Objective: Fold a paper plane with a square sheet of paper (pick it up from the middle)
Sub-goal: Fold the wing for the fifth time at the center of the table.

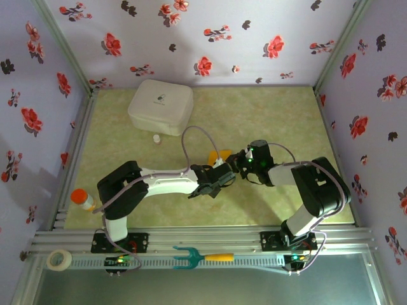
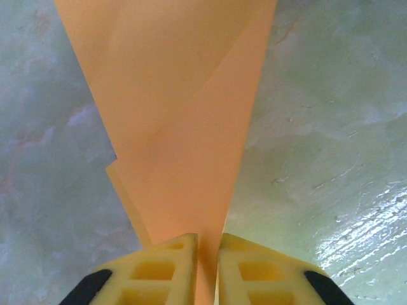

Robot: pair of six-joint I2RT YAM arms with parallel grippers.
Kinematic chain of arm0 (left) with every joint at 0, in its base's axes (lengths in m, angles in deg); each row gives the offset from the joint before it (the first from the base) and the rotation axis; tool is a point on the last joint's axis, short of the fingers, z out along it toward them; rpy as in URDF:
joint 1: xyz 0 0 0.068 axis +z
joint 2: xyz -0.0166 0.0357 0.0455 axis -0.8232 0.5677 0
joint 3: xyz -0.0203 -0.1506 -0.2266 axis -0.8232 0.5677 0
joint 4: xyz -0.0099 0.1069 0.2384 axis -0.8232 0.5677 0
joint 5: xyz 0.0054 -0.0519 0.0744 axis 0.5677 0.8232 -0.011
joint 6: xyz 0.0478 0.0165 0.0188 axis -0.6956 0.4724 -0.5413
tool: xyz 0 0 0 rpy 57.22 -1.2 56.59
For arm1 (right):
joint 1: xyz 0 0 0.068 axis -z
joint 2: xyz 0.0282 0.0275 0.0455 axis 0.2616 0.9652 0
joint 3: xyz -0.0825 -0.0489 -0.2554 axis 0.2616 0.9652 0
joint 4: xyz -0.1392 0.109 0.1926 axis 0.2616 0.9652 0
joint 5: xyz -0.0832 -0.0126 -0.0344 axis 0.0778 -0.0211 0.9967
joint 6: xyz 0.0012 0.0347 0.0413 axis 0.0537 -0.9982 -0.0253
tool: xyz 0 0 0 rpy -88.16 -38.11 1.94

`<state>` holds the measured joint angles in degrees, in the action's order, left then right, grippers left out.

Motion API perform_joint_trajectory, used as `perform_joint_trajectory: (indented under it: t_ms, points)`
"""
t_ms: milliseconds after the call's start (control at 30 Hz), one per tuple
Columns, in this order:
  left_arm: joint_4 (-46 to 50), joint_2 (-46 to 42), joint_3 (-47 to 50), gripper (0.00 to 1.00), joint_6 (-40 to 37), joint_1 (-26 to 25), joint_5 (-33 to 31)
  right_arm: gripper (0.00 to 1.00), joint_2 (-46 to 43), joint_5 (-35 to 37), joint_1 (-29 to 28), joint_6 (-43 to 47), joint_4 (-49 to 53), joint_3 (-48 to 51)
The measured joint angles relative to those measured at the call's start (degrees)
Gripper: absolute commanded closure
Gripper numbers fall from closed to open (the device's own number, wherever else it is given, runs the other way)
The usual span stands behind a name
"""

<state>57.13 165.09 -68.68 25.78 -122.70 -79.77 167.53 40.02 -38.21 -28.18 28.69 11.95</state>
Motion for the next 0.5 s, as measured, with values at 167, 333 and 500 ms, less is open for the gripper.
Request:
perform_joint_trajectory:
  t_ms: [167,333,500]
  points:
    - [0.0,0.1,0.0,0.99,0.3,0.0,0.0,0.95,0.0,0.0,0.0,0.0,0.0,0.0]
    - [-0.1,0.1,0.0,1.00,1.2,0.0,0.0,0.72,-0.3,0.0,0.0,0.5,0.1,0.1]
    - [-3.4,-0.4,1.8,1.00,2.6,0.8,3.0,0.60,-4.1,1.1,0.3,2.7,4.9,0.2]
